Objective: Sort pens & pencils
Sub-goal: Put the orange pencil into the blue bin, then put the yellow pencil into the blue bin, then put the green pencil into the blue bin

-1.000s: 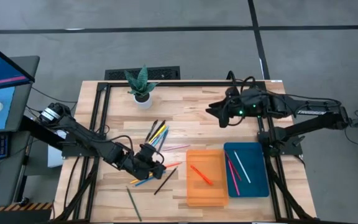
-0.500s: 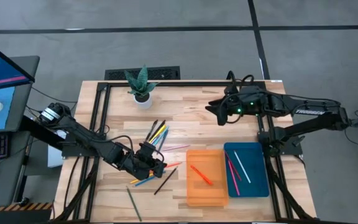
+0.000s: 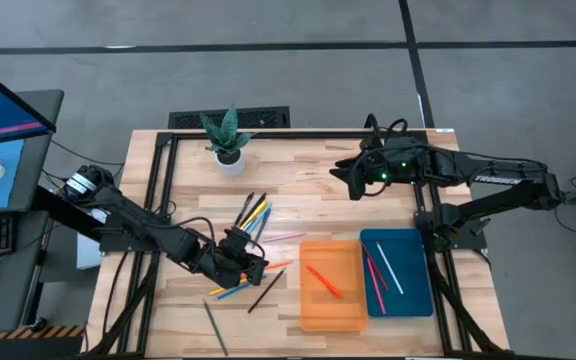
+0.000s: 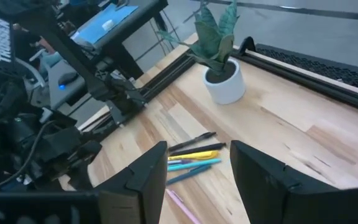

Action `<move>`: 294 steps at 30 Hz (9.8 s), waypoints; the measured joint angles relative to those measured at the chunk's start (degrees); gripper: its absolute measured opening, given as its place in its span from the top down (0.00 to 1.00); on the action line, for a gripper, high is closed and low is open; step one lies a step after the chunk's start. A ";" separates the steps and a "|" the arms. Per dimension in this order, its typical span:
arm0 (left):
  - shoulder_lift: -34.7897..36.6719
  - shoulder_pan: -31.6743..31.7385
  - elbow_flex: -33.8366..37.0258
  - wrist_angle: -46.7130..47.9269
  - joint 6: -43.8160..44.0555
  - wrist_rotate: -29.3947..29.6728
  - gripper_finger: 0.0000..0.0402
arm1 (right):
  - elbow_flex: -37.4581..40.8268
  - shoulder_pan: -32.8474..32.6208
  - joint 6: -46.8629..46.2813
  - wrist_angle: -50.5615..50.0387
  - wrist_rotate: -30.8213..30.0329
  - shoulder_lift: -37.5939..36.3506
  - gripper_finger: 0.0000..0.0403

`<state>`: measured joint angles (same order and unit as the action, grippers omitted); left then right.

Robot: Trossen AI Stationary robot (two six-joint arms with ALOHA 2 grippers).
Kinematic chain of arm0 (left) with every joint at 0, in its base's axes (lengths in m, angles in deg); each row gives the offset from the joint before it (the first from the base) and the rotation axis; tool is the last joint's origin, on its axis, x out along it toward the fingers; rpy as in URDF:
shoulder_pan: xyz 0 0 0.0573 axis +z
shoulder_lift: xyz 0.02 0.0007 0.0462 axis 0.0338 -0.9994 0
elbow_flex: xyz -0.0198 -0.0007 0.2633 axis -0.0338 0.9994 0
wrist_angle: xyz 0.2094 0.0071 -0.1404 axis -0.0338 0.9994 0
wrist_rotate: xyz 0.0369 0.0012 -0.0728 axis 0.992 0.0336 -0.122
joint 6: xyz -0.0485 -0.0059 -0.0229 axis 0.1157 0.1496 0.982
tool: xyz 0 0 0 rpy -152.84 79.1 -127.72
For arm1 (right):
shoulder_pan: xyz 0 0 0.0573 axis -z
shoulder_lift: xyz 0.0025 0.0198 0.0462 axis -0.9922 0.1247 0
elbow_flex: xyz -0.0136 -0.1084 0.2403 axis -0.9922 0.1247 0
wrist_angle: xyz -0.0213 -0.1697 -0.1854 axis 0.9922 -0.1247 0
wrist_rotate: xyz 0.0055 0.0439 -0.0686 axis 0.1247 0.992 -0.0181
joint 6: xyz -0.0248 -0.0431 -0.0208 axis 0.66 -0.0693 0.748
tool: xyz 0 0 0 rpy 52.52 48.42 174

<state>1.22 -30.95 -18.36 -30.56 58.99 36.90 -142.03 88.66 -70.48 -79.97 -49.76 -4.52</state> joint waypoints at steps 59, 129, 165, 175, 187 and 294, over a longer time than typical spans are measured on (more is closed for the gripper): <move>-31.21 11.78 -16.94 20.57 -43.84 -21.25 0.96 | -6.73 -43.69 -30.49 -26.44 -19.09 -5.65 0.57; -17.22 -5.46 -10.57 33.41 -20.96 -20.34 0.47 | -6.69 -47.35 -25.81 -24.60 -24.94 0.09 0.57; -16.35 -1.44 -0.83 24.02 -25.43 -27.00 0.99 | -6.69 -48.11 -28.17 -24.65 -24.87 0.09 0.57; -4.69 -0.80 -3.03 23.80 -18.04 -15.97 1.00 | -6.69 -48.11 -28.07 -24.63 -28.95 0.09 0.57; 12.74 -2.08 -3.65 -14.89 -41.30 14.40 1.00 | -6.67 -39.70 -8.66 -2.74 -28.54 4.31 0.57; 12.11 2.55 -3.65 14.61 -14.20 -1.83 1.00 | 17.38 -56.67 -83.51 -35.64 -1.79 16.00 0.82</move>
<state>13.33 -28.41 -22.01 -15.95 44.79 35.08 -124.66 31.99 -153.99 -115.62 -51.55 11.48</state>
